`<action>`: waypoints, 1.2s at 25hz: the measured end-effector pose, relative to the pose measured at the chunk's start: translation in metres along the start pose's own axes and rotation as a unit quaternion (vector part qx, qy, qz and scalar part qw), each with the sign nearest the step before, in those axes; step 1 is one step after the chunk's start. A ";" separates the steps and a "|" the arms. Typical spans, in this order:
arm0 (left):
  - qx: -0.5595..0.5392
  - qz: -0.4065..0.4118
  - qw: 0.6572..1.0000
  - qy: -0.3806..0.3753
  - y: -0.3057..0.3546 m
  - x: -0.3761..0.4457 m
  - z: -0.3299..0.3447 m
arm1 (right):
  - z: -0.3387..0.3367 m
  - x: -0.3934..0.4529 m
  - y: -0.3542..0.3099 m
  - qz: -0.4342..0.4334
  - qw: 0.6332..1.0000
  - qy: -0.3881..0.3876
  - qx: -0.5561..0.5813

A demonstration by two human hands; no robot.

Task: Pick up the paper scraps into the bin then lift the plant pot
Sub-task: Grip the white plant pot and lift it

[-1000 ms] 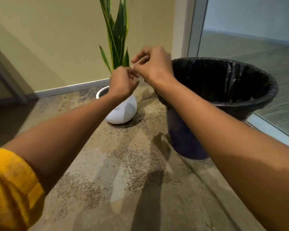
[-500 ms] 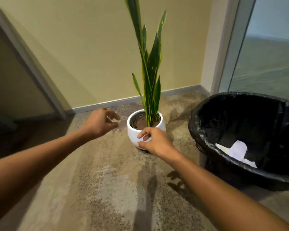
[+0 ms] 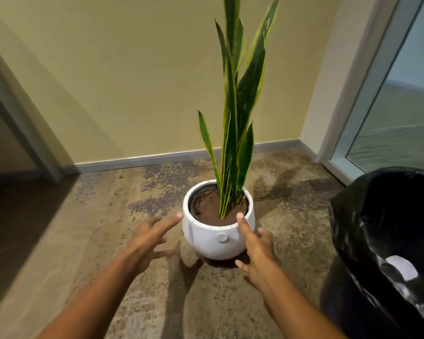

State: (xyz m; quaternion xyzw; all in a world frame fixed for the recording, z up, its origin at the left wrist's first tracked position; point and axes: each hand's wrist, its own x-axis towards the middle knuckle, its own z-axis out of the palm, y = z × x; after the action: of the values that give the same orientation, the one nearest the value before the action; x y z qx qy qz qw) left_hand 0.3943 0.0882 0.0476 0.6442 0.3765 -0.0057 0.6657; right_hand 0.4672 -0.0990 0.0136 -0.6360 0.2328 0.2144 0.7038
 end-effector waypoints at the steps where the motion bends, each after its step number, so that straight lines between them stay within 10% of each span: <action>1: -0.031 -0.030 0.999 -0.020 -0.008 0.008 0.003 | -0.002 0.009 -0.001 0.011 1.000 -0.003 -0.006; 8: -0.113 -0.073 0.981 -0.137 -0.019 0.044 0.028 | 0.000 0.042 -0.003 0.001 0.993 -0.115 -0.014; 22: -0.116 -0.047 0.992 -0.027 -0.042 -0.044 0.035 | -0.031 -0.034 0.026 -0.035 0.995 -0.087 -0.020; 30: -0.096 -0.108 0.989 -0.011 0.060 -0.143 -0.012 | -0.024 -0.152 -0.070 -0.005 0.993 -0.119 0.011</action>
State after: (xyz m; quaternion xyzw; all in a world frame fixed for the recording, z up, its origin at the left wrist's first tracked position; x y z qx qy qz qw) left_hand 0.3156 0.0409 0.1727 0.5324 0.4354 -0.0484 0.7243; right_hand 0.3864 -0.1310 0.1589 -0.5993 0.1463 0.2828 0.7345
